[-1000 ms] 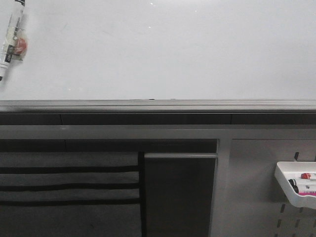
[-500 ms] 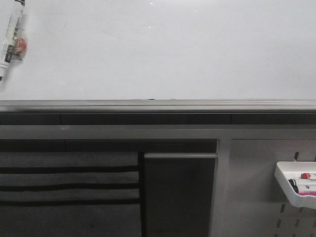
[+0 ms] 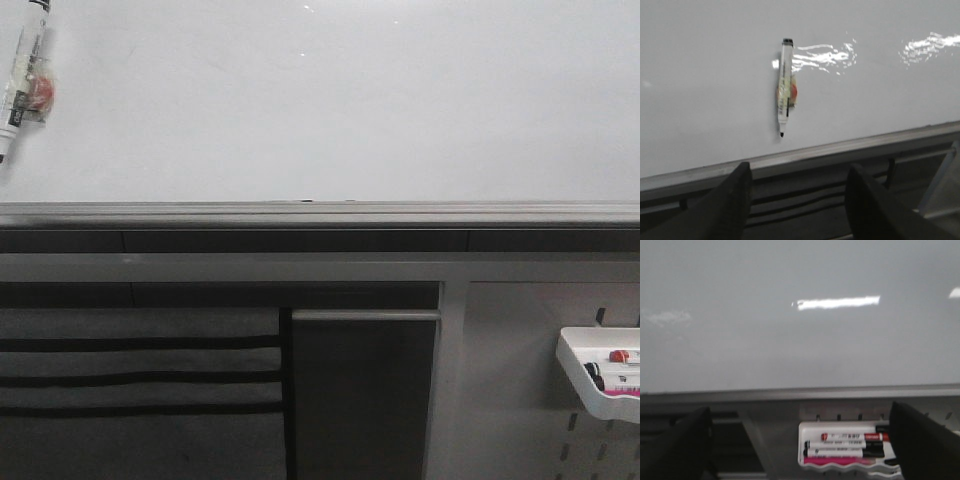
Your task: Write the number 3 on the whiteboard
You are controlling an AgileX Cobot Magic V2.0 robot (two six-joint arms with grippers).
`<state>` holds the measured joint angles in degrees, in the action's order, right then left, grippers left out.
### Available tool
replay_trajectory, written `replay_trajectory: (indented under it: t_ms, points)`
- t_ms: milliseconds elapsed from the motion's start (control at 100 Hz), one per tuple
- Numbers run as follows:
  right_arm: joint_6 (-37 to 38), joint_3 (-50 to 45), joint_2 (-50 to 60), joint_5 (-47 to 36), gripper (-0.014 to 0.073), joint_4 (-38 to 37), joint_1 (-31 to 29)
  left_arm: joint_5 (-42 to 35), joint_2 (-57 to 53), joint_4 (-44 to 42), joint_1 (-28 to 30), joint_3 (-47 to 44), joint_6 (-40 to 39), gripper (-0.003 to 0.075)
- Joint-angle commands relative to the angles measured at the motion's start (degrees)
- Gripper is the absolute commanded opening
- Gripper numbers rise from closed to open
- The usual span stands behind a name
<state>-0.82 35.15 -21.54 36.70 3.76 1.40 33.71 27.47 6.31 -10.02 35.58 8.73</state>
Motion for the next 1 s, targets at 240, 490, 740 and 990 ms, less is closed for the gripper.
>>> replay_trajectory:
  t_ms: [240,490,740,990]
  points:
    - [-16.3,5.32,-7.25,4.61,0.0635,18.38,-0.02,-19.87,20.49,0.88,-0.6,1.78,0.27,0.03]
    - [-16.38,5.32,-7.25,4.65,0.0635,18.38,-0.02,-33.71,34.79,0.88,-0.55,1.78,0.27,0.0253]
    - [-16.38,5.32,-7.25,4.99,0.0635,18.6,-0.02,-43.14,44.43,0.65,-0.55,2.91,0.27,0.0242]
    - [-16.38,5.32,-7.25,5.11,0.0635,18.6,-0.02,-43.62,51.38,0.1,-0.55,7.55,0.37,0.0242]
